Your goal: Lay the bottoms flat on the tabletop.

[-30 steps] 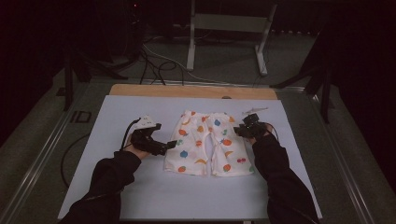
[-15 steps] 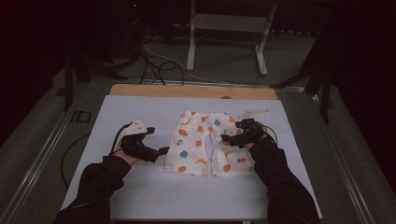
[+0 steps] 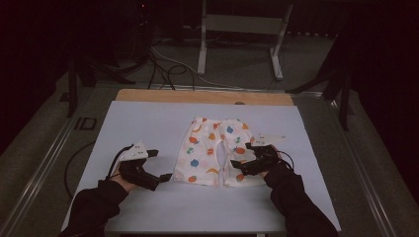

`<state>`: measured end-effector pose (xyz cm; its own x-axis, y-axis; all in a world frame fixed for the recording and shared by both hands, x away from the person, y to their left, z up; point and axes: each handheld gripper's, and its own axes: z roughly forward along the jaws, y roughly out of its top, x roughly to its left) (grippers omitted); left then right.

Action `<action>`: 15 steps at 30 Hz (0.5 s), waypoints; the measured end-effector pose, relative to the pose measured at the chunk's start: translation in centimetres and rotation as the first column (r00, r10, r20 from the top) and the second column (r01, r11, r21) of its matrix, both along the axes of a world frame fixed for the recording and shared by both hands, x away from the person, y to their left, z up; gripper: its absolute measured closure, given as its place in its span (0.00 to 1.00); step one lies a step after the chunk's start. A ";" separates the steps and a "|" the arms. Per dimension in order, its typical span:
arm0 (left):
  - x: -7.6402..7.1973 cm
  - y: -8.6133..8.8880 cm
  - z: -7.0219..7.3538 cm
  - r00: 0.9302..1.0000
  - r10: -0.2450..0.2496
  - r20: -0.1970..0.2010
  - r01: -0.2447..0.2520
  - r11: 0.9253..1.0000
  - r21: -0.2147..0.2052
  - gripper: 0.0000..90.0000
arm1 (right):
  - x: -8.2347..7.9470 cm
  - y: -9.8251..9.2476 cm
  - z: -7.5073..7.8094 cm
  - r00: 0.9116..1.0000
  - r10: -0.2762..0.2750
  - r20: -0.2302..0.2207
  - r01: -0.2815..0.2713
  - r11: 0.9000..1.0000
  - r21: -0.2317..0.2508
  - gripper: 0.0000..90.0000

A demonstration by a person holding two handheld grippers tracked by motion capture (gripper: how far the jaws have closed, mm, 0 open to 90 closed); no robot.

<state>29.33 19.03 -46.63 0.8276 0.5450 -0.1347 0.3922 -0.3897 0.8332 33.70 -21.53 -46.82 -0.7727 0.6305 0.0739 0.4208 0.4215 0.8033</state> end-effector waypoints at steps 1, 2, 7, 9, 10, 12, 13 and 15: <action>-0.3 0.2 -0.2 1.000 -0.002 -0.003 0.002 1.000 -0.002 0.00 | -0.4 -0.1 0.0 1.000 0.003 -0.001 -0.003 1.000 0.005 0.10; -0.5 0.3 -0.5 1.000 -0.004 -0.010 0.004 1.000 -0.002 0.00 | -0.9 -0.3 -0.1 1.000 0.005 0.002 -0.005 1.000 0.019 0.10; -2.0 1.3 -1.7 1.000 0.003 -0.024 -0.003 1.000 0.004 0.00 | -2.7 -1.0 -0.4 1.000 0.002 0.031 -0.002 1.000 -0.002 0.10; -2.6 1.7 -2.3 1.000 0.007 -0.030 -0.006 1.000 0.026 0.00 | -3.4 -1.3 -0.6 1.000 0.005 0.019 -0.005 1.000 0.006 0.10; -2.9 1.9 -2.5 0.999 0.009 -0.032 -0.008 0.999 0.035 0.00 | -3.7 -1.5 -0.8 1.000 0.004 0.022 -0.004 1.000 0.004 0.10; -3.3 2.3 -2.8 0.999 0.017 -0.030 -0.016 0.999 0.052 0.00 | -4.4 -1.8 -1.1 1.000 0.005 0.021 -0.005 1.000 -0.002 0.10; -3.6 2.6 -2.9 0.999 0.024 -0.032 -0.022 0.998 0.057 0.00 | -4.7 -1.9 -1.3 1.000 0.000 0.021 0.000 1.000 -0.003 0.10; -4.1 3.2 -3.1 0.999 0.028 -0.038 -0.026 0.998 0.060 0.00 | -5.3 -2.4 -1.7 1.000 0.002 0.020 -0.002 1.000 -0.016 0.10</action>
